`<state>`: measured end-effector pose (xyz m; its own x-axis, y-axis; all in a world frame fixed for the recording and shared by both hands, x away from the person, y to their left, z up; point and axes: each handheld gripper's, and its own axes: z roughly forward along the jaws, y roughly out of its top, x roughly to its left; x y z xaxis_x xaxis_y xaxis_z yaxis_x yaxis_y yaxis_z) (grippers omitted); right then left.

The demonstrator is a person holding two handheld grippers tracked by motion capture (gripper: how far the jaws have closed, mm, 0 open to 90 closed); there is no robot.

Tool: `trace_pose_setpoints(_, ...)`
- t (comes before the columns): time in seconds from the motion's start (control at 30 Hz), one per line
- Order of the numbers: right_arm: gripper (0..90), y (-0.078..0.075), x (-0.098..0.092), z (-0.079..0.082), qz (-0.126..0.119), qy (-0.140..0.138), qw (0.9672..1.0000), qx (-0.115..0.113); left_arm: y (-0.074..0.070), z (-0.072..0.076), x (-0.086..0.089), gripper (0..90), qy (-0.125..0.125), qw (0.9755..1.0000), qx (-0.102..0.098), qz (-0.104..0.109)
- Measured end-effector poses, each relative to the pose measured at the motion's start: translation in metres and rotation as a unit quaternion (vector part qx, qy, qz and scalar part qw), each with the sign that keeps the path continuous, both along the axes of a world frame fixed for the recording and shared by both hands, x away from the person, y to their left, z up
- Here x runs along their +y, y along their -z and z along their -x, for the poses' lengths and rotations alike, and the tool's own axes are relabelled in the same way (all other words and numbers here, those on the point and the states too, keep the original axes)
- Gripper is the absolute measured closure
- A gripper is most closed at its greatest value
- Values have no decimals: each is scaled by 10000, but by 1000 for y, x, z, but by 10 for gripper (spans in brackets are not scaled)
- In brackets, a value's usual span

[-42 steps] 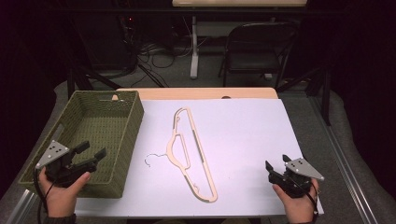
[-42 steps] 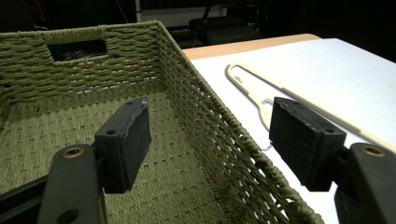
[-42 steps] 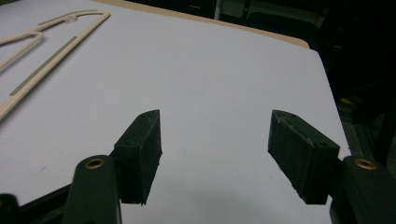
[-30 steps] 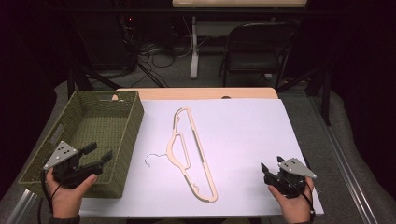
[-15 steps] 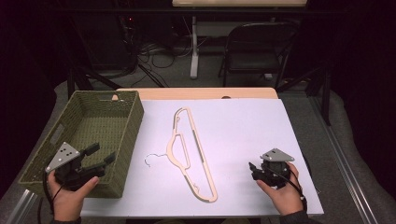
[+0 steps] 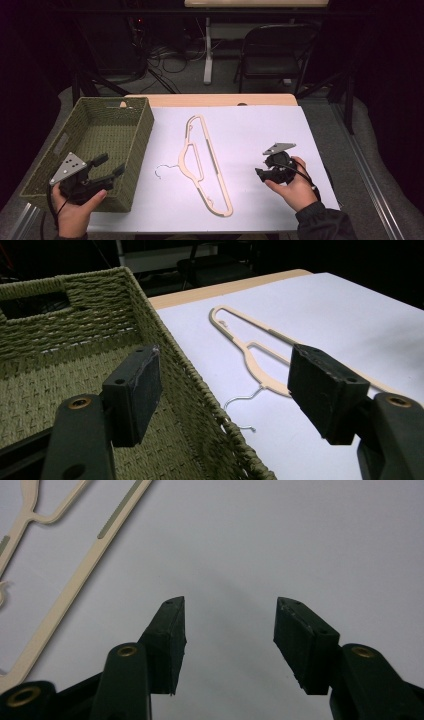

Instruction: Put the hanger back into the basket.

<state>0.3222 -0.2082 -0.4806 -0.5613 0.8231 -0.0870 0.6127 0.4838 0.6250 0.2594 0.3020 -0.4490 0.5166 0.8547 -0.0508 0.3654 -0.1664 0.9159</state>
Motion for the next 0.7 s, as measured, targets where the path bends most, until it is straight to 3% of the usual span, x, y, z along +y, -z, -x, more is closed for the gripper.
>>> trace_pose_setpoints(0.1,462,-2,4,-6,47,-29,9999,158,0,0,-1,297,15,10000,9,0)
trace_pose_setpoints(0.17,462,-2,9,-12,81,-3,9999,142,0,0,-3,298,53,10000,12,-15)
trace_pose_setpoints(0.2,462,-4,15,-16,151,24,9994,317,-1,1,-5,298,70,10000,13,2)
trace_pose_setpoints(0.4,471,-8,28,-27,286,156,9977,602,-1,1,-11,298,170,9998,20,-38)
trace_pose_setpoints(0.43,477,-7,31,-30,193,178,9982,540,-1,1,-12,298,186,9998,31,-46)
trace_pose_setpoints(0.53,495,-9,38,-37,174,235,9970,720,-1,1,-15,298,235,9997,30,-59)
trace_pose_setpoints(0.57,498,-7,41,-39,64,272,9976,639,-1,1,-15,298,251,9997,38,-66)
trace_pose_setpoints(0.6,511,-9,45,-44,253,286,9951,914,0,1,-17,298,286,9996,40,-78)
trace_pose_setpoints(0.7,515,-5,52,-50,323,299,9943,972,0,1,-19,299,304,9995,47,-89)
